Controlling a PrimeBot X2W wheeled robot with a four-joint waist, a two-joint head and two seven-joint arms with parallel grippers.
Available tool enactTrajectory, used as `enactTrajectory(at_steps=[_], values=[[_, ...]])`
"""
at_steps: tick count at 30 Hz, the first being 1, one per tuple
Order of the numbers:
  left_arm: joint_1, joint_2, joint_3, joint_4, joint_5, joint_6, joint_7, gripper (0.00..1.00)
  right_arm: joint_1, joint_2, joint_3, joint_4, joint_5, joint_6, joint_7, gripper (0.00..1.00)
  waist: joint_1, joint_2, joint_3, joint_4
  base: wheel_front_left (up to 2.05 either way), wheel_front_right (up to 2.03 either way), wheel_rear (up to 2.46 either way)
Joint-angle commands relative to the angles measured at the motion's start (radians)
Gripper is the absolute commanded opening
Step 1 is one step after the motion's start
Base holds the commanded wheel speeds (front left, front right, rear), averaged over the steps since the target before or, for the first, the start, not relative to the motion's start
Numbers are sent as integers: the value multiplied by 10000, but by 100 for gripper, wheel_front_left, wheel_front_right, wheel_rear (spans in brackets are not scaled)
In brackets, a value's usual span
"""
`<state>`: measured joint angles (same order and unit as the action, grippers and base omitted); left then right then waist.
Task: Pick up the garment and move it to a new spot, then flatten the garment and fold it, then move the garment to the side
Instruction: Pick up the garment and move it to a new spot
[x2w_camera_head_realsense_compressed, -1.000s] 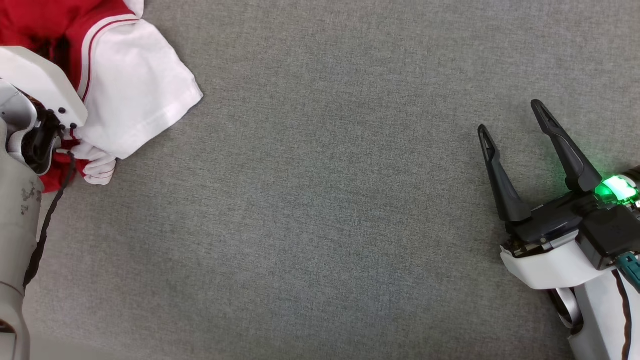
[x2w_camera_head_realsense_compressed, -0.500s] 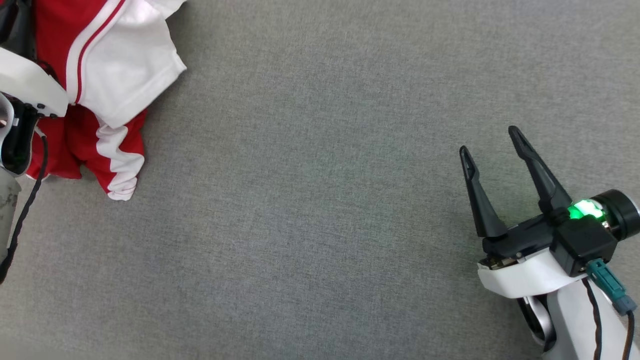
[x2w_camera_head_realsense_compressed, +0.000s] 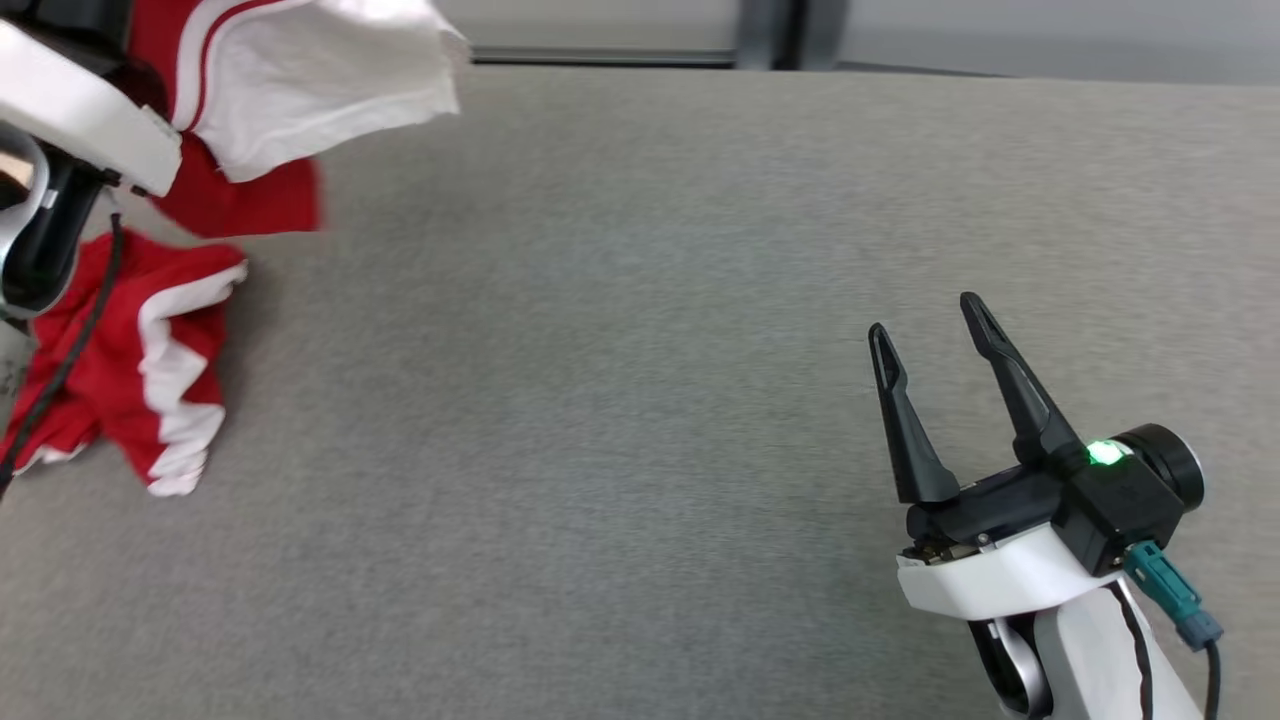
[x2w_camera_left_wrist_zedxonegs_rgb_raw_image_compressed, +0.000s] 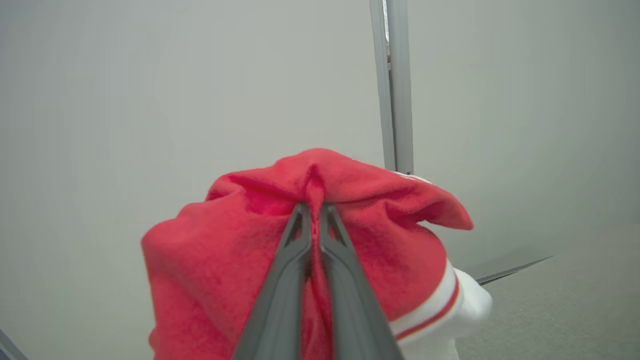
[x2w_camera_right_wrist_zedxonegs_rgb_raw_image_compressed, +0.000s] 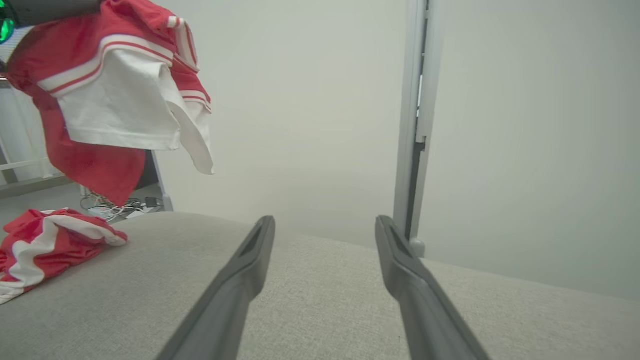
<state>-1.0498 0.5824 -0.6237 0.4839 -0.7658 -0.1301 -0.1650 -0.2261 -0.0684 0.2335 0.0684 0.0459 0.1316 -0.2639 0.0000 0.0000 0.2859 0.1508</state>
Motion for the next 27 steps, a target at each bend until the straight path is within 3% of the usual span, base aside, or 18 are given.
enactTrajectory(at_steps=[1, 10, 17, 21, 27], values=[[-91, -62, -19, -500, -175, 47, 235, 0, 57, 63, -31, -21, 99, -17, -9, 100, 0, 0, -547, -903, 0, 0, 0], [62, -891, -244, -2385, -1024, 185, 1107, 0, 10, 173, -177, -244, 579, -15, -9, 100, 0, 0, -519, -2981, 0, 0, 0], [589, -1894, -864, -2523, -1203, 212, 1021, 0, 44, 176, -448, -378, 849, -15, -9, 100, 0, 0, -189, -4028, 0, 0, 0], [1109, -2560, -1479, -1945, -1114, 148, 739, 0, 159, 182, -598, -432, 925, -15, -9, 100, 0, 0, 84, -4258, 0, 0, 0], [1872, -2978, -2859, -212, 14, 49, -305, 0, 228, 175, -611, -415, 816, -15, -9, 100, 0, 0, 427, -4098, 0, 0, 0]])
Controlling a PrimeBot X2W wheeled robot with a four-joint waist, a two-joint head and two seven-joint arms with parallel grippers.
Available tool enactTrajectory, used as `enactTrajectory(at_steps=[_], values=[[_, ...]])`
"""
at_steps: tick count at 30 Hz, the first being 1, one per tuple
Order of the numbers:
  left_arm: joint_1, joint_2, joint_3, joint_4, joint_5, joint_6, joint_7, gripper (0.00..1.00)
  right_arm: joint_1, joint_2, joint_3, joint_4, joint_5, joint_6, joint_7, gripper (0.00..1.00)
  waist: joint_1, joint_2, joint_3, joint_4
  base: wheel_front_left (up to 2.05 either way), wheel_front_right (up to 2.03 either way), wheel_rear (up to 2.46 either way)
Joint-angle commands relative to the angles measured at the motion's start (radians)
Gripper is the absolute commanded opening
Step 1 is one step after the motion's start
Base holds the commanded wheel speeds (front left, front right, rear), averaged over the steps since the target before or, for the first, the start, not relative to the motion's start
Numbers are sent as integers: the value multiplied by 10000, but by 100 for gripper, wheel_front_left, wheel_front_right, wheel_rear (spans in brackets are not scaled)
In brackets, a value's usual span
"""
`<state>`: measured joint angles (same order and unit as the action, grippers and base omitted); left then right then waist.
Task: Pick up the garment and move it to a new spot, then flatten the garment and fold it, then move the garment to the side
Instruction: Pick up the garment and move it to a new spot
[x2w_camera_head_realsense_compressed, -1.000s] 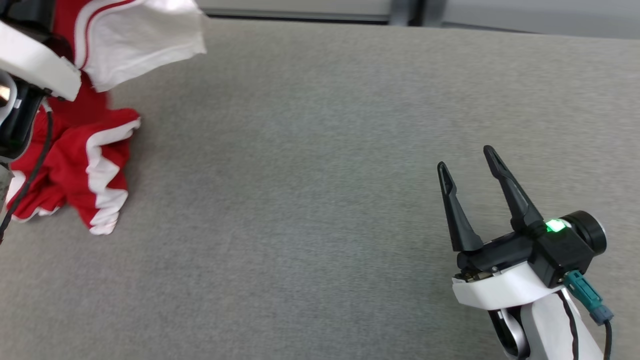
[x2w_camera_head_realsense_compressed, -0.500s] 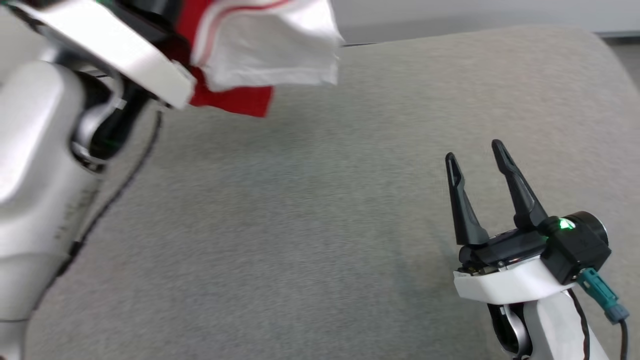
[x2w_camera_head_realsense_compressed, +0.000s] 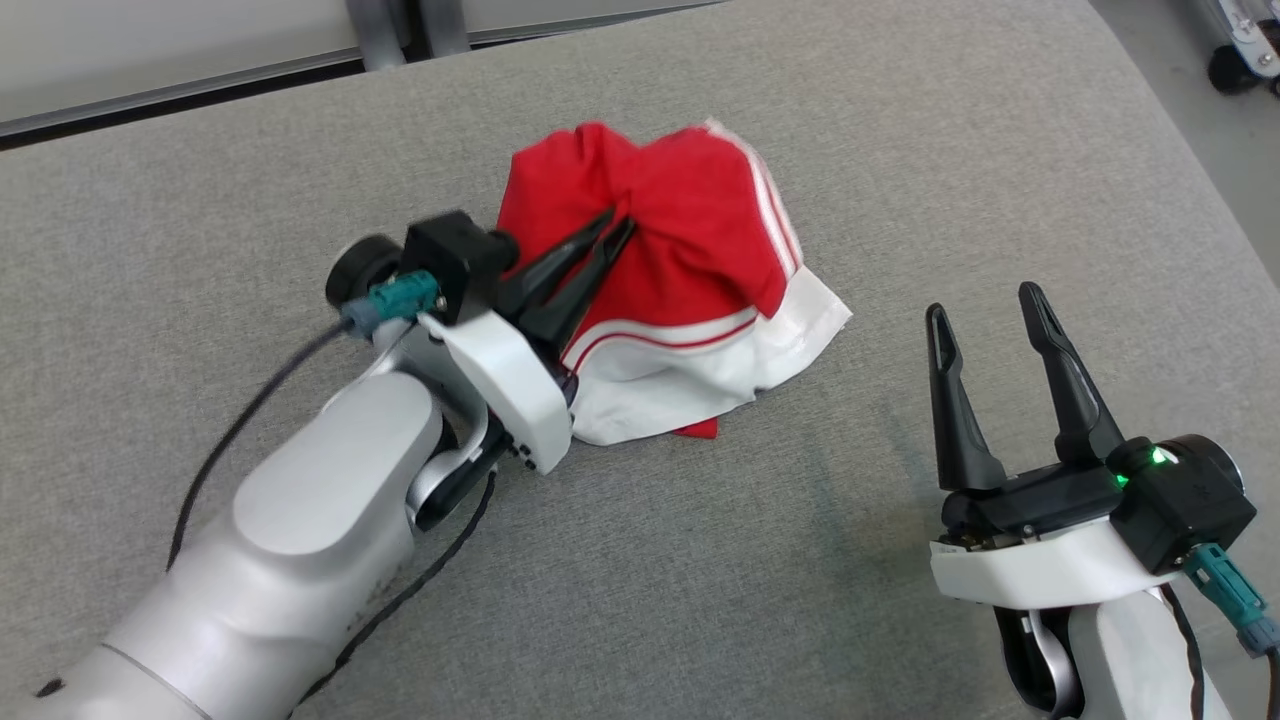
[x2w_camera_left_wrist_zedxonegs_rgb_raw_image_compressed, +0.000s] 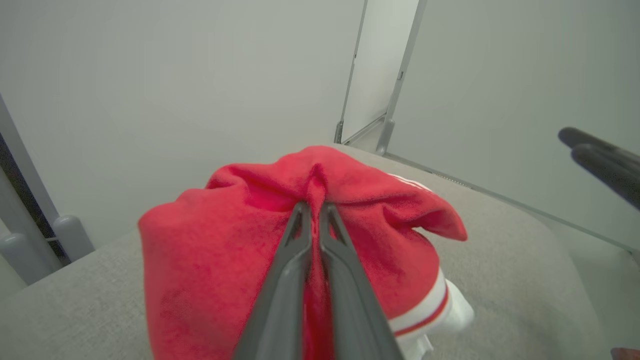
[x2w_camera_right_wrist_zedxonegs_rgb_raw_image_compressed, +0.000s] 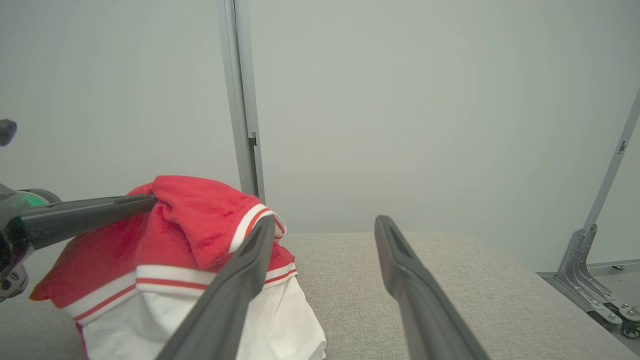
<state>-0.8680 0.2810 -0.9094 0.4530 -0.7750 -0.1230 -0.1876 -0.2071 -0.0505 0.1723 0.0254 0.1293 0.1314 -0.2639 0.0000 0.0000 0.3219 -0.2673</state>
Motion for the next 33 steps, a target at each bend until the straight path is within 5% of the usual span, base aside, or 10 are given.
enactTrajectory(at_steps=[1, 5, 6, 7, 13, 22, 33], values=[[169, -4, -173, 459, 257, -33, -246, 0, 55, -3, -11, 15, -41, -14, -9, 100, 0, 0, 101, 165, 0, 0, 0], [599, -570, -122, 1913, 251, -61, -683, 0, 216, -3, 37, 84, -134, -14, -9, 100, 0, 0, 141, 633, 0, 0, 0], [642, -654, -58, 2193, 339, -53, -714, 39, 233, -3, 98, 116, -196, -14, -9, 100, 0, 0, 115, 755, 0, 0, 0], [693, -735, 13, 2445, 453, -17, -759, 100, 254, -6, 131, 144, -242, -14, -9, 100, 0, 0, 68, 872, 0, 0, 0], [1533, -875, 1641, 2052, 1456, 581, -782, 100, 432, -8, 288, 358, -383, -14, -9, 100, 0, 0, -441, 1478, 0, 0, 0], [4926, -1258, 5181, -898, 3589, 1632, -767, 100, 954, -8, 274, 783, -212, -14, -9, 100, 0, 0, -1658, 2354, 0, 0, 0], [8507, -2113, 7898, -3821, 5724, 1675, -765, 100, 1728, -12, 70, 1027, 109, -14, -9, 100, 0, 0, -2779, 2871, 0, 0, 0]])
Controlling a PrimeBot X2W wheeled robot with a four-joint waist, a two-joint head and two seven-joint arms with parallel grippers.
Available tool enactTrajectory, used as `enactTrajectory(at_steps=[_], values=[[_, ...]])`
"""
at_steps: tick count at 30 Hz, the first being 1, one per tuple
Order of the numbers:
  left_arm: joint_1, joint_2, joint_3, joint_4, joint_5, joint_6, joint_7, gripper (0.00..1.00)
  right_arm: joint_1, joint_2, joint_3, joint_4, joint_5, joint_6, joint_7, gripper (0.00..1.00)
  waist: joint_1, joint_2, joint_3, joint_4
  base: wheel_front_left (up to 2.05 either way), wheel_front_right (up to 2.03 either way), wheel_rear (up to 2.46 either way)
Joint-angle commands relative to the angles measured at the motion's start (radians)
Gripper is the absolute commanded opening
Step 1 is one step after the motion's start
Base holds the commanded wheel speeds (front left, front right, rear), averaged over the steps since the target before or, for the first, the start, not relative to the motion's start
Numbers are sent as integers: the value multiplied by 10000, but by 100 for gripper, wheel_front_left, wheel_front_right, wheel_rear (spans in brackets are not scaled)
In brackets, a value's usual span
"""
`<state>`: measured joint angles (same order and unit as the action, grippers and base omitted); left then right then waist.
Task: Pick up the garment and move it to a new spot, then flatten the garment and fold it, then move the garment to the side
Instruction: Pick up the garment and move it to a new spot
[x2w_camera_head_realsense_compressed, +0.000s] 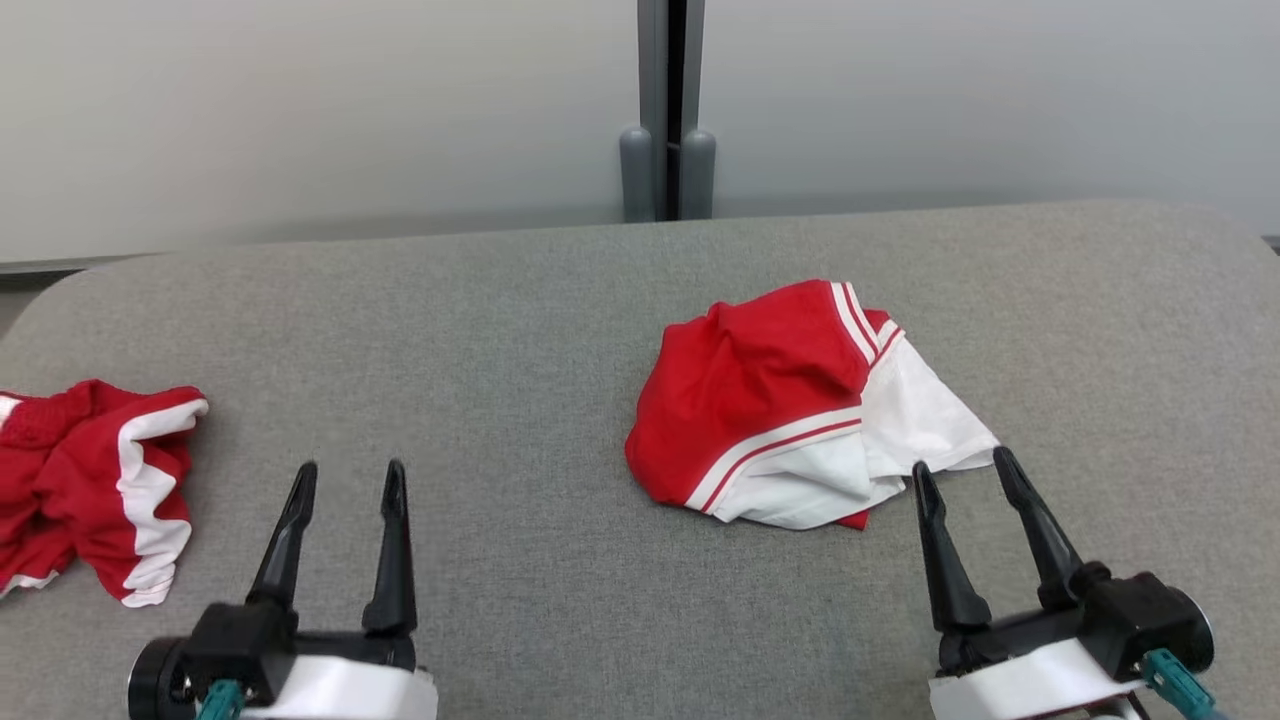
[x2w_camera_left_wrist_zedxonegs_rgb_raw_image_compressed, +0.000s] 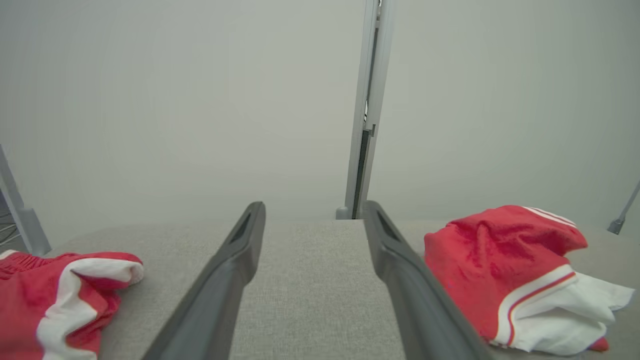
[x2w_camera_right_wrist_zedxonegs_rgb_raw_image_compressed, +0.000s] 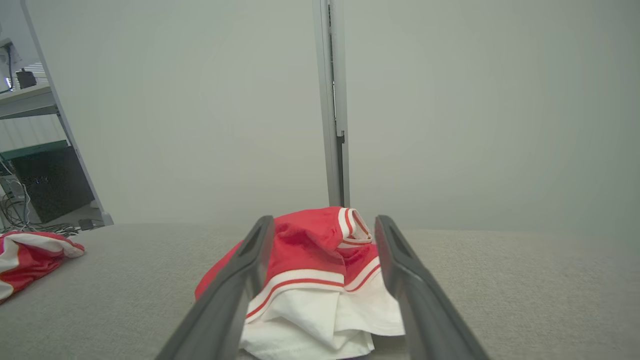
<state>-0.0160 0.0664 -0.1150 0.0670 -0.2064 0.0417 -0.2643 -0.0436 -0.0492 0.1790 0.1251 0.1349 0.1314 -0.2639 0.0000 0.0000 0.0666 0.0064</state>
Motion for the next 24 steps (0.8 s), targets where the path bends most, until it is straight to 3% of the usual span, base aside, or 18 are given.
enactTrajectory(at_steps=[1, 7, 17, 24], values=[[305, -16, 125, -144, 164, -7, -1, 100, 240, -24, -30, 35, 33, -14, -9, 100, 0, 0, -369, 161, 0, 0, 0], [1633, -138, 592, -968, 798, -172, 0, 100, 907, -18, -195, -170, -595, -9, -9, 100, 0, 0, -676, 335, 0, 0, 0], [2085, -145, 348, -1118, 1028, 405, -1, 100, 1194, -23, -24, -173, -580, -9, -9, 100, 0, 0, -802, 313, 0, 0, 0], [2006, -145, 274, -1043, 1160, 470, -1, 100, 1064, -22, -25, -126, -489, -9, -9, 100, 0, 0, -836, 224, 0, 0, 0]])
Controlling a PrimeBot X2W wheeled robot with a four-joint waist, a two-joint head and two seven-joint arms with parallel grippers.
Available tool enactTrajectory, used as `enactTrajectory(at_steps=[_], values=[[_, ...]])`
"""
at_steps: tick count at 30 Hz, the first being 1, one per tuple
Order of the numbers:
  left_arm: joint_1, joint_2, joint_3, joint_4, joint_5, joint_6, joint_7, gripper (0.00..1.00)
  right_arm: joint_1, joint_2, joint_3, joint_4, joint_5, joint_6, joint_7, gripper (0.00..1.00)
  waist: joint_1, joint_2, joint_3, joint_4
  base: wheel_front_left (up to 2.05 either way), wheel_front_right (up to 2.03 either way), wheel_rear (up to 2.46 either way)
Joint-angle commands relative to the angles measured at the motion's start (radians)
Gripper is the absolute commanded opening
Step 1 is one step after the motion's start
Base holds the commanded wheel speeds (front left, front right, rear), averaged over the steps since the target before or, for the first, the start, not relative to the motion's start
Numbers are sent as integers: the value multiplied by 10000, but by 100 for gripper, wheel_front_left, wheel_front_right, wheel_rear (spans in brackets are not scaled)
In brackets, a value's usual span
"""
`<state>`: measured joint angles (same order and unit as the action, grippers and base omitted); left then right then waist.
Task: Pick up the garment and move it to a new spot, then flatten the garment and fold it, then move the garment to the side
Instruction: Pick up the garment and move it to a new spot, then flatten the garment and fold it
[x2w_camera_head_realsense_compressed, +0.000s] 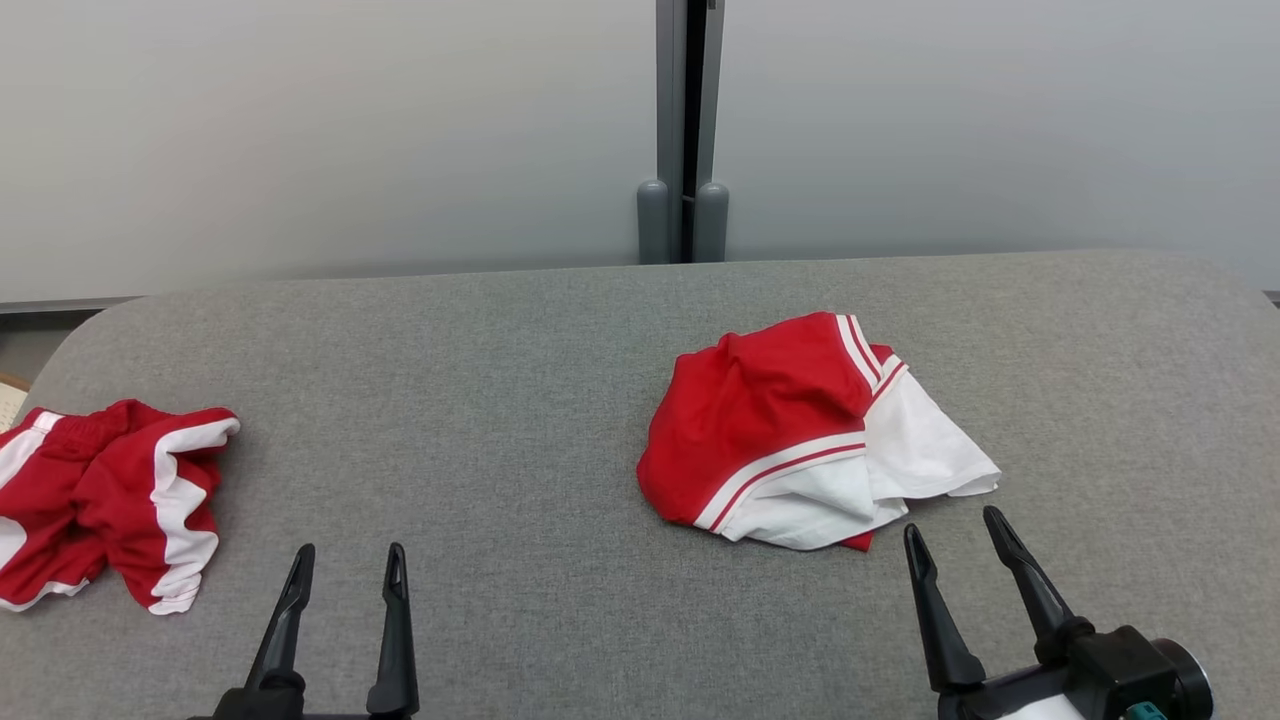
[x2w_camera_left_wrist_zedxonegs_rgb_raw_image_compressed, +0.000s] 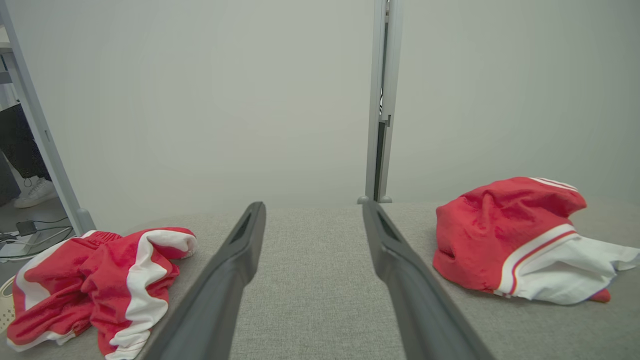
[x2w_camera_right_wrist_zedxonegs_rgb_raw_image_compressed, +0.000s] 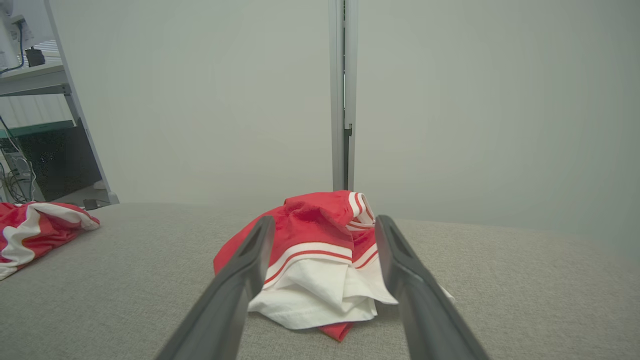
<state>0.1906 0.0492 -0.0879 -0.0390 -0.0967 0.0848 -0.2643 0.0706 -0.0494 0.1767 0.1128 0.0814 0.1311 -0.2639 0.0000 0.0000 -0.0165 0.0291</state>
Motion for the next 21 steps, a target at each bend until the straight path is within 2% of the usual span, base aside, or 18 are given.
enactTrajectory(at_steps=[1, 21], values=[[-57, 27, -6, 31, 65, 34, -1, 100, -72, -21, 3, 6, 41, -7, -9, 100, 0, 0, -23, -9, 0, 0, 0], [-84, 26, -159, 58, 144, 142, -1, 100, 22, -20, 21, 64, 83, -7, -9, 100, 0, 0, -147, 10, 0, 0, 0]])
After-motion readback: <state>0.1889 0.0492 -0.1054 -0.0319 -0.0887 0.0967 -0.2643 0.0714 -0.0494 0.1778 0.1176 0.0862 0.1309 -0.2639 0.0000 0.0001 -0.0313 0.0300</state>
